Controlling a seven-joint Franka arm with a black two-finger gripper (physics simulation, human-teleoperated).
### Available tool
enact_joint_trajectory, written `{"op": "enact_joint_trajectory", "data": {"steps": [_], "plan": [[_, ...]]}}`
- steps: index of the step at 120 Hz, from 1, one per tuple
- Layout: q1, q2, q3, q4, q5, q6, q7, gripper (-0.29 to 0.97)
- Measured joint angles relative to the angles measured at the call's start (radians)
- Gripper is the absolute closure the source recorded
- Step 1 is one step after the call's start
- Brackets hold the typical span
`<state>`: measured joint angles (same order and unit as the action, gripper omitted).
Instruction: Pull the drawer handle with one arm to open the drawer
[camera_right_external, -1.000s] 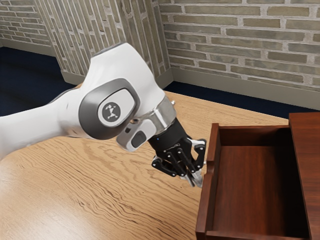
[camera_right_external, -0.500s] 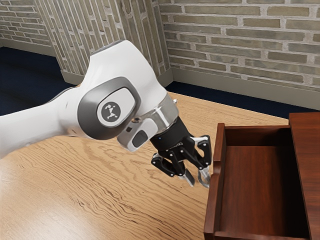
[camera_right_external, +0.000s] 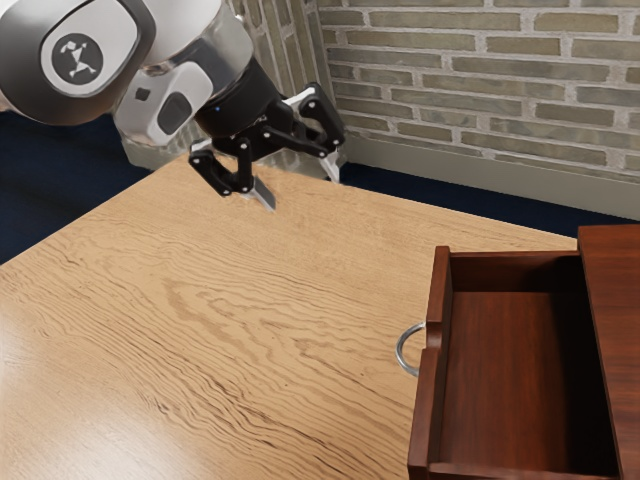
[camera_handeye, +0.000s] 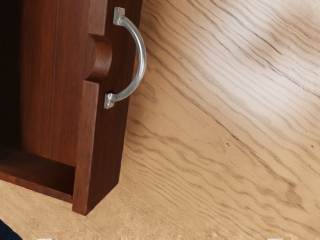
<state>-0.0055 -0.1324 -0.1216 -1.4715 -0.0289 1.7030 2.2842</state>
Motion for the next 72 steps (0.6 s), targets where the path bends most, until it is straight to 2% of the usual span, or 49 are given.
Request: {"op": "enact_joint_trajectory", "data": {"steps": [11,21,30,36,47,72], "plan": [[0.028,0.033,-0.005,0.079,0.077,-0.131,-0.197,0.08],[0.093,0.041,-0.011,0.095,0.1,-0.211,-0.355,0.06],[0.149,0.046,-0.074,0.124,0.131,-0.26,-0.479,0.04],[0.129,0.052,-0.103,0.143,0.156,-0.284,-0.552,0.03],[0.089,0.055,-0.104,0.151,0.171,-0.315,-0.669,0.02],[0.118,0.055,-0.061,0.153,0.171,-0.351,-0.876,0.01]]}}
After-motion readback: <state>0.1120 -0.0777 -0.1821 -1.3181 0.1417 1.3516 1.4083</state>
